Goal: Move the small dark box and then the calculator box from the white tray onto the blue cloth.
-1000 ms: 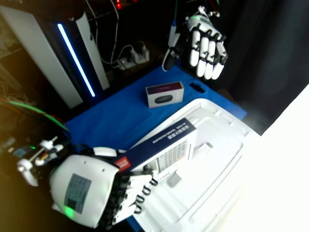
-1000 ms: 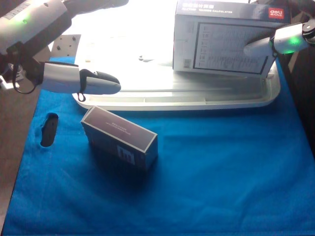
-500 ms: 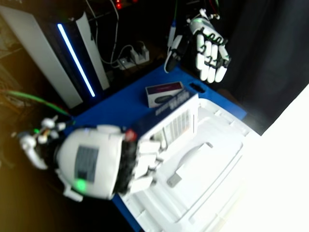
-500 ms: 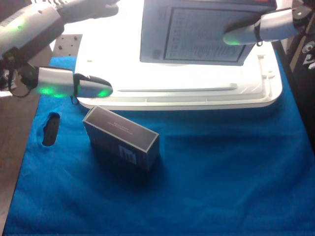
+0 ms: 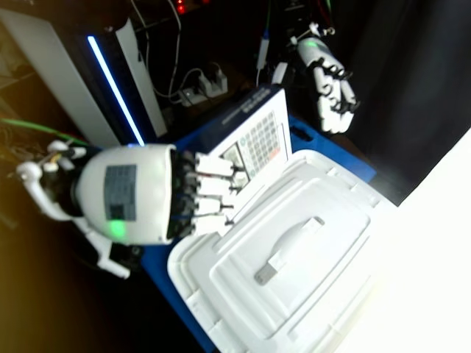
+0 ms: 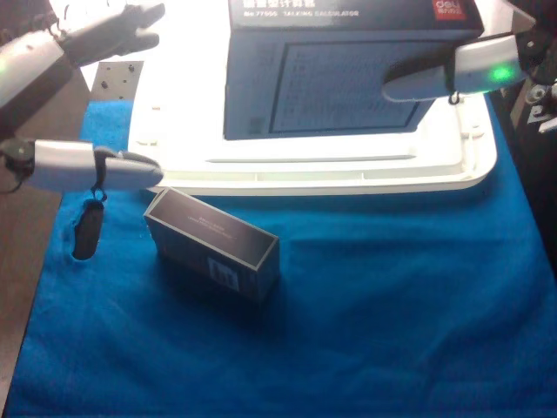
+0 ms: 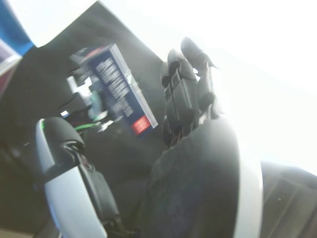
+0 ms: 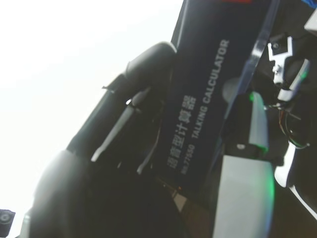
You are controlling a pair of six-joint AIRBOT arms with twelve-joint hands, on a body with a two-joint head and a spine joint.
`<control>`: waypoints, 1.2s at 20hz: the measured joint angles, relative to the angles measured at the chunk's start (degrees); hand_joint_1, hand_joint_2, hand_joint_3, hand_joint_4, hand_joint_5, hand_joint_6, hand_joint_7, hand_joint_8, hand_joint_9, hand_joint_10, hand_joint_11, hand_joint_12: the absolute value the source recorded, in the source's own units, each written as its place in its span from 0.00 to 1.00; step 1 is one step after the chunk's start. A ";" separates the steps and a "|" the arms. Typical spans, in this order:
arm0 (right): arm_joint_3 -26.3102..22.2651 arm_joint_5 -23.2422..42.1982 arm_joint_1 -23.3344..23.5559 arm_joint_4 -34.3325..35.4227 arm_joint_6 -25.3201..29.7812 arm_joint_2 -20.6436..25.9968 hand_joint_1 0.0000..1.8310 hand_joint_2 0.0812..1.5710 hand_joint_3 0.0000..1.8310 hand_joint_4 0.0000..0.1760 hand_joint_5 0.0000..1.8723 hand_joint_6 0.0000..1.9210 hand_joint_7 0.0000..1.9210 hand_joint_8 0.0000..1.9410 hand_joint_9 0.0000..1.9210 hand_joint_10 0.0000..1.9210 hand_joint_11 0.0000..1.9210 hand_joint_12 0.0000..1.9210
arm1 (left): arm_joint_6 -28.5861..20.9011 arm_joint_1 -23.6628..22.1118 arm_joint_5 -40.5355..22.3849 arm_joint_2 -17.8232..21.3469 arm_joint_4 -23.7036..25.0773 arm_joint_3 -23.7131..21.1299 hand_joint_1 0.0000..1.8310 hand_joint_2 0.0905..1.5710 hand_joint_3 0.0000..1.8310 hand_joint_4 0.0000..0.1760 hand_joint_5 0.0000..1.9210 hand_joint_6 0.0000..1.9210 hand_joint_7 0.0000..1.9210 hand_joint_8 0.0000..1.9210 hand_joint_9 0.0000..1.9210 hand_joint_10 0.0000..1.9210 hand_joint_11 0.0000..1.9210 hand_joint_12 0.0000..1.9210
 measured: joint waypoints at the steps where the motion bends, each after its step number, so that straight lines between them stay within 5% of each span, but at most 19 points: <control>1: -0.76 -0.02 -0.09 -0.15 0.00 0.50 0.71 0.63 0.00 0.00 0.64 0.18 0.67 0.35 0.85 0.04 0.63 0.65 | 0.09 0.57 0.35 0.13 -0.37 -0.28 0.55 0.52 0.00 0.16 0.07 0.00 0.23 0.00 0.22 0.00 0.08 0.31; 3: -2.21 0.52 -1.36 -0.22 -0.02 1.70 0.71 0.63 0.00 0.00 0.61 0.26 0.67 0.34 0.83 0.03 0.65 0.55 | 0.22 0.59 0.39 0.20 -0.46 -0.33 0.53 0.53 0.00 0.19 0.07 0.00 0.22 0.00 0.21 0.00 0.08 0.29; 5: -2.49 0.39 -2.14 -0.48 -0.02 2.21 0.71 0.63 0.00 0.00 0.64 0.23 0.66 0.35 0.80 0.01 0.63 0.50 | 0.46 0.59 0.24 0.31 -0.96 -0.33 0.53 0.53 0.00 0.09 0.07 0.00 0.21 0.00 0.21 0.00 0.08 0.30; 10: -5.64 0.81 -4.66 -0.68 -0.17 4.59 0.71 0.62 0.00 0.00 0.62 0.25 0.69 0.29 0.80 0.01 0.64 0.53 | 0.68 0.57 0.46 0.31 -1.16 -0.33 0.50 0.52 0.00 0.09 0.06 0.00 0.22 0.00 0.22 0.00 0.10 0.31; 16: -8.79 2.78 -9.42 -1.55 -0.46 6.03 0.72 0.60 0.00 0.00 0.72 0.07 0.73 0.21 0.80 0.00 0.62 0.51 | 1.36 0.57 1.27 0.31 -1.31 -0.35 0.52 0.53 0.00 0.09 0.07 0.00 0.22 0.00 0.22 0.00 0.08 0.34; 19: -8.79 4.02 -10.62 -1.14 -0.46 6.14 0.71 0.61 0.00 0.00 0.75 0.01 0.68 0.33 0.80 0.00 0.60 0.56 | 1.44 0.57 1.29 0.28 -1.40 -0.35 0.50 0.51 0.00 0.13 0.06 0.00 0.22 0.00 0.21 0.00 0.07 0.34; 24: -7.93 4.17 -11.80 0.59 -0.48 4.81 0.70 0.61 0.00 0.00 0.77 0.01 0.68 0.28 0.77 0.00 0.56 0.58 | 1.49 0.57 1.31 0.17 -1.38 -0.35 0.51 0.52 0.00 0.19 0.06 0.00 0.21 0.00 0.20 0.00 0.05 0.33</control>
